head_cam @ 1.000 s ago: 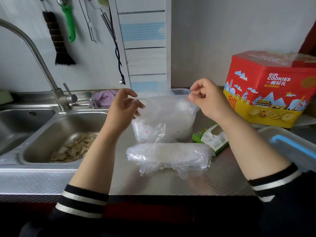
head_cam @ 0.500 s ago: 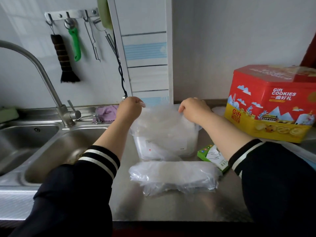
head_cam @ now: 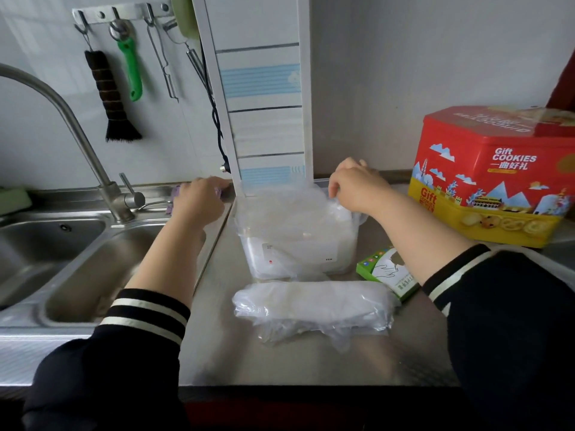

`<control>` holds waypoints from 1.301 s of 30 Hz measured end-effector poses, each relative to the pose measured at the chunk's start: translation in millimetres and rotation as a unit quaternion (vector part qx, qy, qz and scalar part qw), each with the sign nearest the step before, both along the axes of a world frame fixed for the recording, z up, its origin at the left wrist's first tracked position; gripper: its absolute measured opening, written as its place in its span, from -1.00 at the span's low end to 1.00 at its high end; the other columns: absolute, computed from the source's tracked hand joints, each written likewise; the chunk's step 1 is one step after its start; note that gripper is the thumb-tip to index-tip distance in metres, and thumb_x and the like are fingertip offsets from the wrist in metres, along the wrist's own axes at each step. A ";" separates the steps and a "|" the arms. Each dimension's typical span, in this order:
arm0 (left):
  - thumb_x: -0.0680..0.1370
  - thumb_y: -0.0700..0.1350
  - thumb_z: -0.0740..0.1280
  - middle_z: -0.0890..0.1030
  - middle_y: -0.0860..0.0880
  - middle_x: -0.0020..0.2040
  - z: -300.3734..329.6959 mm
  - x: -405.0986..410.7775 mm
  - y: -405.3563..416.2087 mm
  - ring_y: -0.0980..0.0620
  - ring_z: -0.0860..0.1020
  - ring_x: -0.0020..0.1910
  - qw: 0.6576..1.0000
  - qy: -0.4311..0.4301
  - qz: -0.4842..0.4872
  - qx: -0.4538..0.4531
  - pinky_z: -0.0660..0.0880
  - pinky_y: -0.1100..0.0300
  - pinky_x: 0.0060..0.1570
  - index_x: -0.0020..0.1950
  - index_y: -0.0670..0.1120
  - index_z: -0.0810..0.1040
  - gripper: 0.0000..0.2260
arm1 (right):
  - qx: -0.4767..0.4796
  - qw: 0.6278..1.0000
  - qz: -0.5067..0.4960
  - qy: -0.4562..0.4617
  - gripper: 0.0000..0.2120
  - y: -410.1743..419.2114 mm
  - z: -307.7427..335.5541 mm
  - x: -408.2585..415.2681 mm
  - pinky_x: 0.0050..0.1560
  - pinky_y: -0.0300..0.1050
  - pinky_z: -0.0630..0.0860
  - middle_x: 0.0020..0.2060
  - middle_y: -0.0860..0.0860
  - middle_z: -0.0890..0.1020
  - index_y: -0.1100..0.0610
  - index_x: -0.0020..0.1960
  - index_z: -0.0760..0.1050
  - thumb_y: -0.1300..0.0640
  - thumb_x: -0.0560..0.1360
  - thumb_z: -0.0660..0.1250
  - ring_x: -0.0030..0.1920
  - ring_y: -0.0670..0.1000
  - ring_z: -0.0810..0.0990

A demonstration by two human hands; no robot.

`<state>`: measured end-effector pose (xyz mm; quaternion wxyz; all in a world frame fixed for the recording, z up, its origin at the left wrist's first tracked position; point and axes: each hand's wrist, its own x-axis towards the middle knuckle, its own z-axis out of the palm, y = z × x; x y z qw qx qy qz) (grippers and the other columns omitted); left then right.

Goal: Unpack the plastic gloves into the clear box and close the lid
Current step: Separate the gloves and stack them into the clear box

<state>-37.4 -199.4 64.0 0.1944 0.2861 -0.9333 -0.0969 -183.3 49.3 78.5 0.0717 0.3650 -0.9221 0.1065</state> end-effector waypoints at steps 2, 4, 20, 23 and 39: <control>0.48 -0.29 0.21 0.50 -0.17 0.25 2.0 10.8 11.2 -0.25 0.38 0.24 0.996 0.006 0.038 -0.086 0.30 -0.03 0.21 0.24 -0.01 0.54 -0.62 | -0.067 0.998 0.013 0.005 -0.75 10.4 -4.2 4.8 0.21 -0.03 0.35 0.20 0.01 0.41 0.00 -0.05 0.57 0.26 0.54 0.17 0.23 0.10 0.34; 0.46 -0.31 0.22 0.53 -0.19 0.22 3.8 19.1 29.3 -0.26 0.41 0.20 0.984 0.100 0.027 -0.145 0.34 -0.05 0.13 0.25 -0.07 0.55 -0.61 | -0.163 0.985 0.050 0.009 -0.82 21.2 -9.9 18.9 0.15 -0.08 0.38 0.13 -0.02 0.46 0.04 -0.02 0.57 0.24 0.54 0.22 0.19 0.04 0.40; 0.44 0.26 0.25 0.65 0.05 -0.01 -117.5 51.5 143.7 -0.06 0.52 -0.06 0.946 0.067 -0.316 0.029 0.48 0.10 0.00 0.05 0.01 0.67 -0.58 | -0.029 0.975 0.111 -0.191 -0.78 77.2 -94.8 98.2 -0.08 -0.26 0.28 0.02 -0.13 0.45 -0.11 -0.02 0.47 -0.06 0.40 0.47 0.08 -0.12 0.41; 0.36 0.33 0.30 0.64 0.07 0.02 -122.8 54.5 143.1 -0.03 0.52 -0.02 0.944 0.088 -0.311 0.063 0.46 0.14 0.04 0.07 0.01 0.68 -0.50 | -0.077 0.975 0.091 -0.186 -0.88 76.3 -101.9 98.8 -0.14 -0.26 0.31 -0.07 -0.16 0.47 -0.10 -0.18 0.50 -0.03 0.44 0.44 -0.02 -0.14 0.44; 0.52 -0.07 0.41 0.66 0.04 -0.32 -54.0 48.6 153.7 0.13 0.57 -0.35 0.886 0.260 -0.215 0.317 0.52 0.18 -0.18 -0.18 -0.06 0.61 -0.89 | -0.346 0.886 0.102 -0.290 -0.67 68.7 -54.2 104.7 0.07 -0.16 0.50 -0.06 -0.12 0.62 0.04 0.07 0.51 -0.18 0.51 0.19 -0.03 -0.20 0.59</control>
